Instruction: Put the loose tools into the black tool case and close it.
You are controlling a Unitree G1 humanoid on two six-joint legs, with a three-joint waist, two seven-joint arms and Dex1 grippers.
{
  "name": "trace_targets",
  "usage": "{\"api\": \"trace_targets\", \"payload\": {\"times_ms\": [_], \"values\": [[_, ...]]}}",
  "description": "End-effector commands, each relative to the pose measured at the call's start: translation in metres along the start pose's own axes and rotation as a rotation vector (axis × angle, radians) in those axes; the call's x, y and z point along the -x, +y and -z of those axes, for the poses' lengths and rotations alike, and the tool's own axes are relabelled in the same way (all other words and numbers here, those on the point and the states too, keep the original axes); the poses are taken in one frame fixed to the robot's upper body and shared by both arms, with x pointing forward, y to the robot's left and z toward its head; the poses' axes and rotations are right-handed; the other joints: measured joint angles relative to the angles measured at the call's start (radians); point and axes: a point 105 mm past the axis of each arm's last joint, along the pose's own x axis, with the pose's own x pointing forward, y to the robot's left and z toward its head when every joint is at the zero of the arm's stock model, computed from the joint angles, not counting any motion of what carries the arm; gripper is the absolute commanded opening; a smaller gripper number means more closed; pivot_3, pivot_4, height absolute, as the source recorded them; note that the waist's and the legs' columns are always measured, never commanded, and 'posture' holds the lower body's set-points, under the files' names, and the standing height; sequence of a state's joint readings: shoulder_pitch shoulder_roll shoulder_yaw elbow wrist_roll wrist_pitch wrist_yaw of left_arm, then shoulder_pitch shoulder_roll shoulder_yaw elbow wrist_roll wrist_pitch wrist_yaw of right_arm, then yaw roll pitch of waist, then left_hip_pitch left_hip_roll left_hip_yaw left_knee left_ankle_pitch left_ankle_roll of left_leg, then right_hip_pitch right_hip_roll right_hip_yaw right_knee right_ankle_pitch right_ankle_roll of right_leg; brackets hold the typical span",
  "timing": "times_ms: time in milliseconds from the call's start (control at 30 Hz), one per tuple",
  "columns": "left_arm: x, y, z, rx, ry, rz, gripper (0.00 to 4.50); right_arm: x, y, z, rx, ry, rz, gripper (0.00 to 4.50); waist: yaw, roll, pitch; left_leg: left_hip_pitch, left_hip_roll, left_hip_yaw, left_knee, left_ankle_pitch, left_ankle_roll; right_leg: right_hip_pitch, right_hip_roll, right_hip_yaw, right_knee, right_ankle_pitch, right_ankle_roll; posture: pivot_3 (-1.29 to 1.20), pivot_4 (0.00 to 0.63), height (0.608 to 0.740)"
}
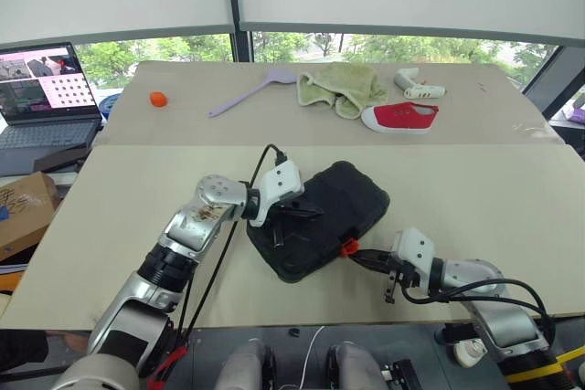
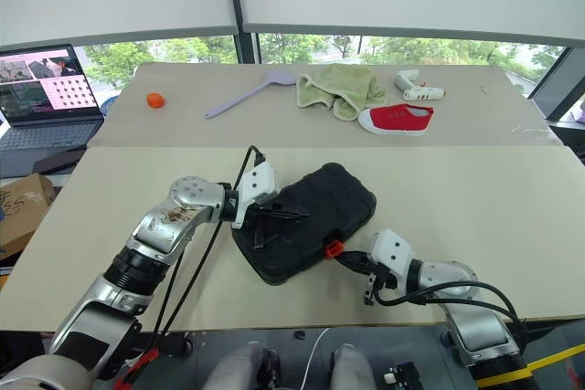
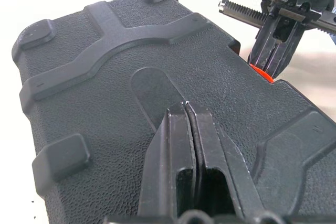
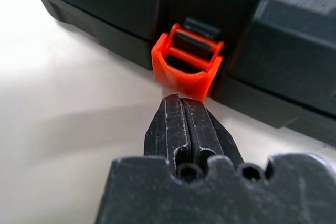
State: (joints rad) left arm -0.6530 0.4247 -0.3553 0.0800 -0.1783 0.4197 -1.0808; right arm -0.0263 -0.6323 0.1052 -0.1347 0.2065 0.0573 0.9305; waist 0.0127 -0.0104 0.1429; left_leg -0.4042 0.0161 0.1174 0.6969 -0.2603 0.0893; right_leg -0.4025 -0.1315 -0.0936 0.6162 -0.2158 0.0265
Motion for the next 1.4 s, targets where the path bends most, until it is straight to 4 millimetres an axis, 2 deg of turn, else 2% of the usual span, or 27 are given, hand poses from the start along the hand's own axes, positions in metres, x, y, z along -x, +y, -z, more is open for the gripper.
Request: {"api": "trace_targets", "payload": {"times_ms": [33, 167, 467, 767, 900, 1200, 1400], "values": [[-0.002, -0.007, 0.046, 0.132, 0.146, 0.004, 0.08, -0.002, -0.005, -0.013, 0.033, -0.059, 0.034, 0.00, 0.000, 0.000, 0.000, 0.000, 0.000, 0.000, 0.000, 0.000, 0.000, 0.000, 0.000, 0.000, 0.000, 0.000, 0.000, 0.00, 0.150, 0.740], [-0.003, -0.007, 0.047, 0.135, 0.149, 0.003, 0.08, -0.002, -0.008, -0.023, 0.060, -0.118, 0.066, 0.00, 0.000, 0.000, 0.000, 0.000, 0.000, 0.000, 0.000, 0.000, 0.000, 0.000, 0.000, 0.000, 0.000, 0.000, 0.000, 0.00, 0.150, 0.740], [-0.004, -0.012, 0.061, 0.173, 0.190, 0.015, 0.08, 0.005, -0.007, -0.045, -0.008, -0.262, 0.087, 0.00, -0.002, 0.000, 0.000, 0.000, 0.001, 0.000, 0.000, 0.000, 0.000, 0.000, 0.000, 0.001, 0.000, 0.000, 0.000, 0.00, 0.150, 0.740], [-0.004, -0.014, 0.066, 0.184, 0.202, 0.020, 0.08, 0.001, -0.008, -0.040, -0.045, -0.244, 0.084, 0.00, -0.002, 0.000, 0.000, 0.000, 0.001, 0.000, -0.001, -0.001, 0.001, -0.001, 0.000, 0.001, 0.001, 0.000, -0.001, 0.00, 0.150, 0.740], [-0.001, -0.017, 0.070, 0.192, 0.217, 0.026, 0.08, 0.003, -0.007, -0.053, -0.110, -0.296, 0.053, 0.00, -0.003, 0.000, 0.000, 0.001, 0.001, 0.000, -0.001, -0.001, 0.001, -0.001, 0.000, 0.001, 0.001, 0.001, -0.001, 0.00, 0.150, 0.740], [0.000, -0.021, 0.075, 0.198, 0.226, 0.027, 0.08, 0.005, -0.013, -0.059, -0.187, -0.334, 0.057, 0.00, -0.010, 0.000, -0.002, 0.006, 0.003, 0.000, -0.003, -0.002, -0.001, -0.001, 0.000, 0.001, -0.001, 0.001, -0.003, 0.00, 0.150, 0.740], [0.000, -0.019, 0.073, 0.175, 0.206, 0.011, 0.08, 0.001, -0.008, -0.044, -0.159, -0.252, 0.034, 0.00, -0.006, 0.002, -0.009, 0.006, 0.005, 0.000, -0.004, -0.004, -0.003, -0.001, 0.000, 0.001, -0.003, 0.000, -0.003, 0.00, 0.150, 0.740]]}}
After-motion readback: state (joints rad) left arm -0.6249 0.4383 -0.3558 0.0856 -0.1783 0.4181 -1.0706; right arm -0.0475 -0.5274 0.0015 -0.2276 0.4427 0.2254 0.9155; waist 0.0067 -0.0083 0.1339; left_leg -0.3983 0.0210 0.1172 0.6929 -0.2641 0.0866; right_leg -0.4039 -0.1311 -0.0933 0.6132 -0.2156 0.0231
